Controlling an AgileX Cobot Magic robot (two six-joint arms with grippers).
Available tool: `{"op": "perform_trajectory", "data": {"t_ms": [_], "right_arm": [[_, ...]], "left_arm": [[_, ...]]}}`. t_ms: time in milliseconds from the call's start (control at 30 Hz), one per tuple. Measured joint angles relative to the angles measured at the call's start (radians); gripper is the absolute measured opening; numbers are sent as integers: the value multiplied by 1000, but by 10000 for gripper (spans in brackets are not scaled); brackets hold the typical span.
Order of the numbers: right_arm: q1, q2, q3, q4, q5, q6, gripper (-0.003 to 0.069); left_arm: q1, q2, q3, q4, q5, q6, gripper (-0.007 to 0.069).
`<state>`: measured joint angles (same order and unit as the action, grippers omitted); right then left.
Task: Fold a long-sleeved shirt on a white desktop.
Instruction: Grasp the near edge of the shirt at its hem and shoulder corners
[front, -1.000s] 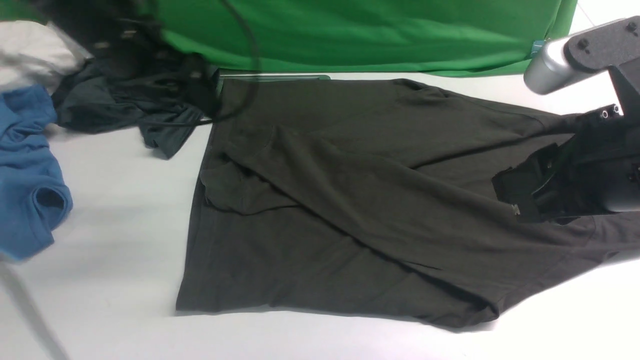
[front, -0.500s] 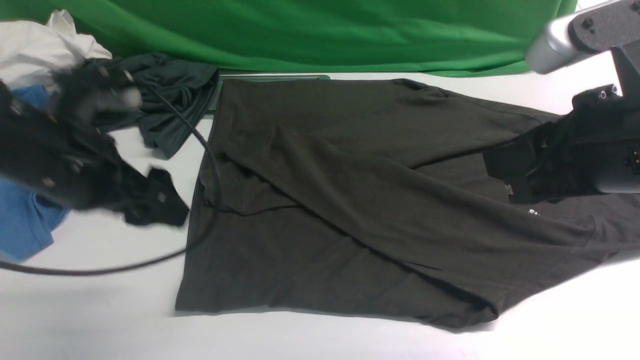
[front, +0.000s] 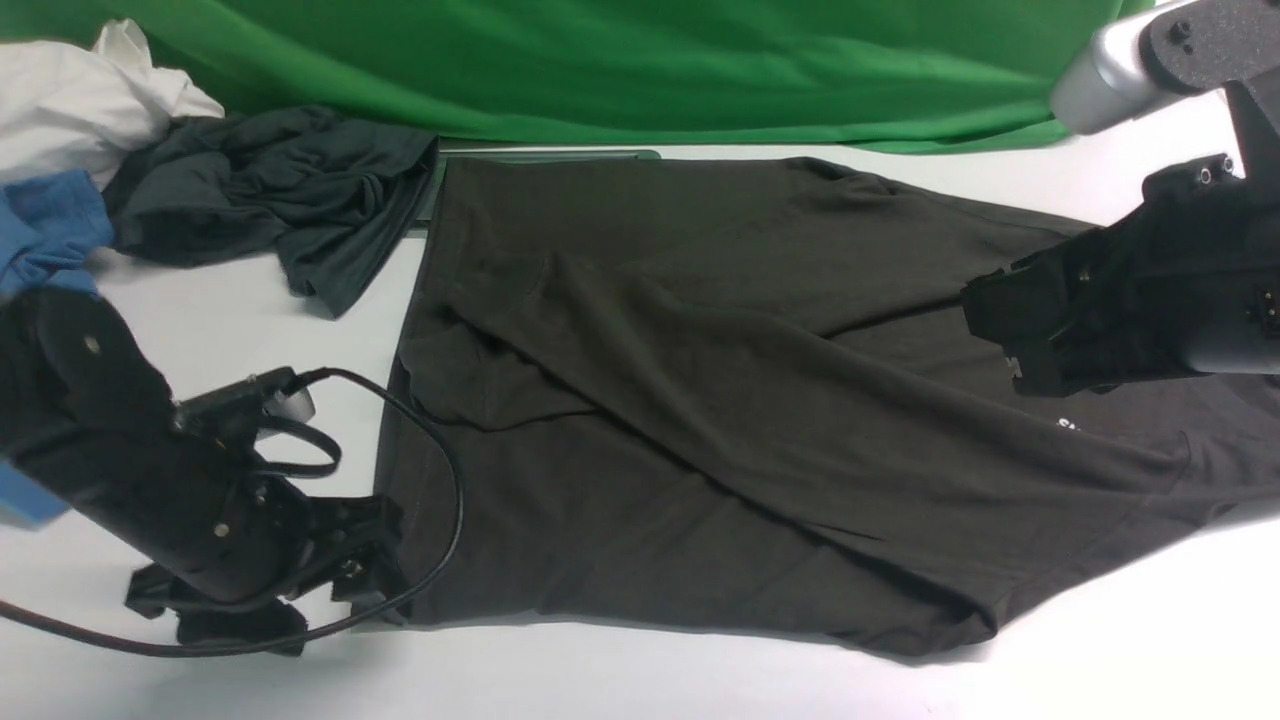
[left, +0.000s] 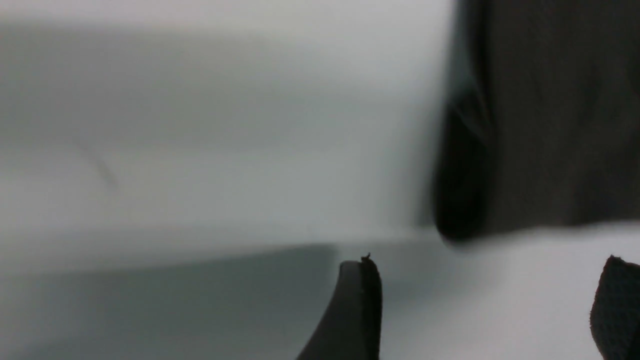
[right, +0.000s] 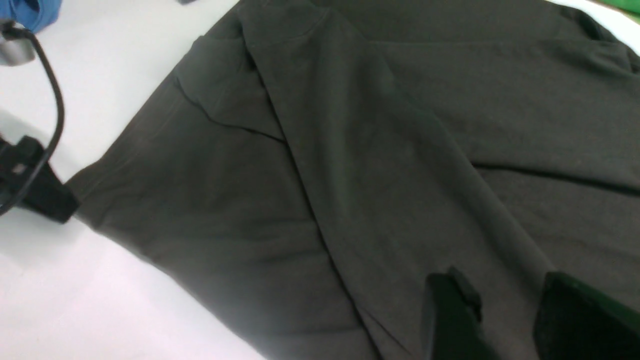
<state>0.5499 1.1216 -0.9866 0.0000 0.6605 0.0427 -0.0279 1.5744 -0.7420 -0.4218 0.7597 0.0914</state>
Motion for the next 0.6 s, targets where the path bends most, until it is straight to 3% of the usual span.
{"op": "perform_trajectory", "data": {"t_ms": [233,367,600], "right_arm": [[0,0,0,0,5,1,241],[0,0,0,0,19,1,241],[0,18,1,-5,65,-43,241]], "left_arm": [[0,38,9,-59,-91,60,578],[0,49,4,-124,-104,147,520],[0,67,4,-147,-106,211,218]]}}
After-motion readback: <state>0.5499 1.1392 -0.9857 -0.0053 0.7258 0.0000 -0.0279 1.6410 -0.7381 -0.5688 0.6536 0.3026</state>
